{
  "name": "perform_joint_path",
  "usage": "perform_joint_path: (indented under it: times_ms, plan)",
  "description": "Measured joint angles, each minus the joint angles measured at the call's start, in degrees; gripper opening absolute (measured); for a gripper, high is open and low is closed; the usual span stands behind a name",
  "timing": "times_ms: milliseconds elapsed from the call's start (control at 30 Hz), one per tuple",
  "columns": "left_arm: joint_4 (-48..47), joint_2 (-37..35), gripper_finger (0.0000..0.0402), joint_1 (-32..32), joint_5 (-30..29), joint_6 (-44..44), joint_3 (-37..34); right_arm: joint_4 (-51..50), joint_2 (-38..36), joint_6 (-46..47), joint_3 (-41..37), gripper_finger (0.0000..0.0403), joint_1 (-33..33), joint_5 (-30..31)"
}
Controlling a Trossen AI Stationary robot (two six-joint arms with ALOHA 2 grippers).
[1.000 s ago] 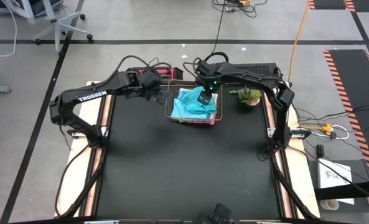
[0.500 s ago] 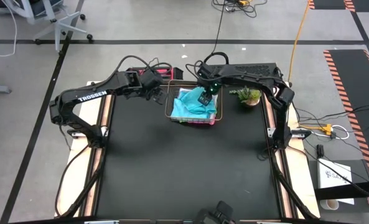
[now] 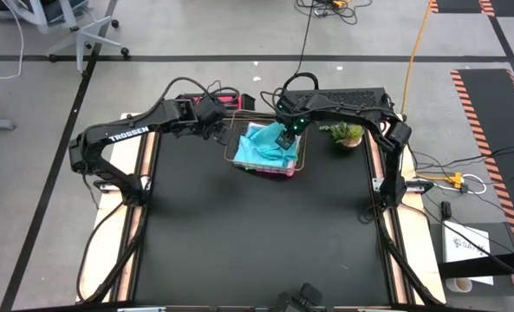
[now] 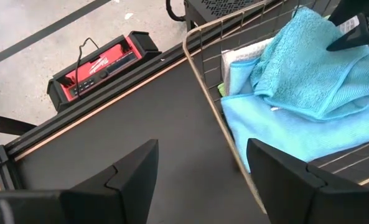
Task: Fold microfiber towels
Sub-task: Stack the folded light blue microfiber cloth on top of the folded light blue microfiber cloth in the wire basket
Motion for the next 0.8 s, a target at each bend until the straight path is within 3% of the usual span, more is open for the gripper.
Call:
perform_joint_path:
  times_ms: [400, 800]
  plan:
    - [0.0, 0.02, 0.0246, 0.0, -0.29, 0.01, 0.0, 5.68, -0.38, 2.82, -0.09, 0.0014, 0.09, -3.26]
    - [0.0, 0.02, 0.0245, 0.0, -0.36, 0.04, 0.0, 5.76, -2.77, 3.65, -0.09, 0.0003, 2.41, -3.05]
